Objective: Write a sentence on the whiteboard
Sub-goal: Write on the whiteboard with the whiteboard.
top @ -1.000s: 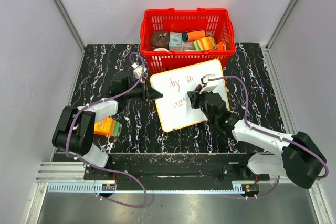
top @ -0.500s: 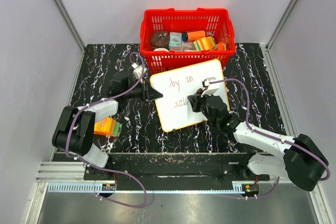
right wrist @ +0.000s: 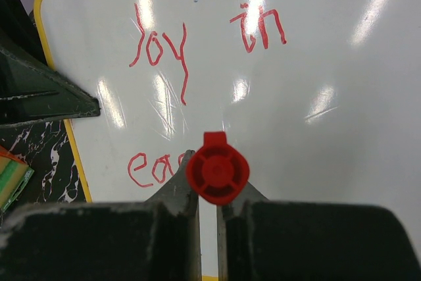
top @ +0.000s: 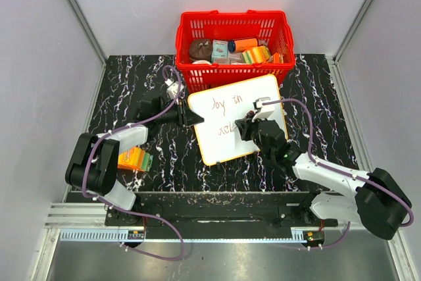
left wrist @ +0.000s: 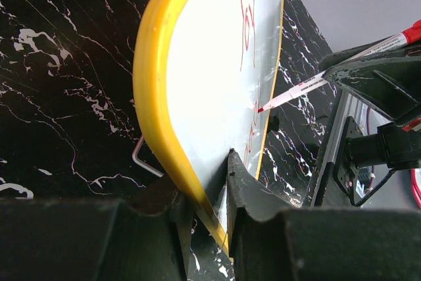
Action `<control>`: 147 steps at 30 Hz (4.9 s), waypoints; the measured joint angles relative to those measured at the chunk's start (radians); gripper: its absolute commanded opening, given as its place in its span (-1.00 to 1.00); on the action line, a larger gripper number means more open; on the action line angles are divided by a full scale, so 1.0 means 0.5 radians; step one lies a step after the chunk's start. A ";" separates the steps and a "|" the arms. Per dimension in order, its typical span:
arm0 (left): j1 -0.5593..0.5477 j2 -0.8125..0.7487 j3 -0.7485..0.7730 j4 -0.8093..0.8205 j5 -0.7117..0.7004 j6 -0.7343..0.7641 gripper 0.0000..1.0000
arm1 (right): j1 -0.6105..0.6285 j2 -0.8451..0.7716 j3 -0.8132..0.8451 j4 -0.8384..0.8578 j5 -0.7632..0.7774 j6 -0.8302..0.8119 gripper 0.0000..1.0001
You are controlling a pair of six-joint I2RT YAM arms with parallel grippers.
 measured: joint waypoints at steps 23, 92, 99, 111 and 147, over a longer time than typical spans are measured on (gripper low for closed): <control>-0.004 0.000 0.003 -0.001 0.000 0.001 -1.00 | 0.000 0.021 0.071 -0.026 0.076 -0.056 -1.00; -0.008 0.000 0.003 -0.008 -0.005 0.002 -1.00 | -0.005 -0.287 -0.024 -0.079 0.067 -0.027 -1.00; -0.009 0.000 0.004 -0.008 -0.005 0.002 -1.00 | -0.010 -0.466 -0.024 -0.074 0.061 -0.037 -1.00; -0.010 0.000 0.004 -0.008 -0.005 0.002 -1.00 | -0.305 -0.475 -0.030 -0.125 -0.219 0.025 -1.00; -0.016 0.000 0.015 -0.024 -0.005 0.015 -1.00 | -0.591 -0.500 -0.111 -0.208 -0.608 0.057 -1.00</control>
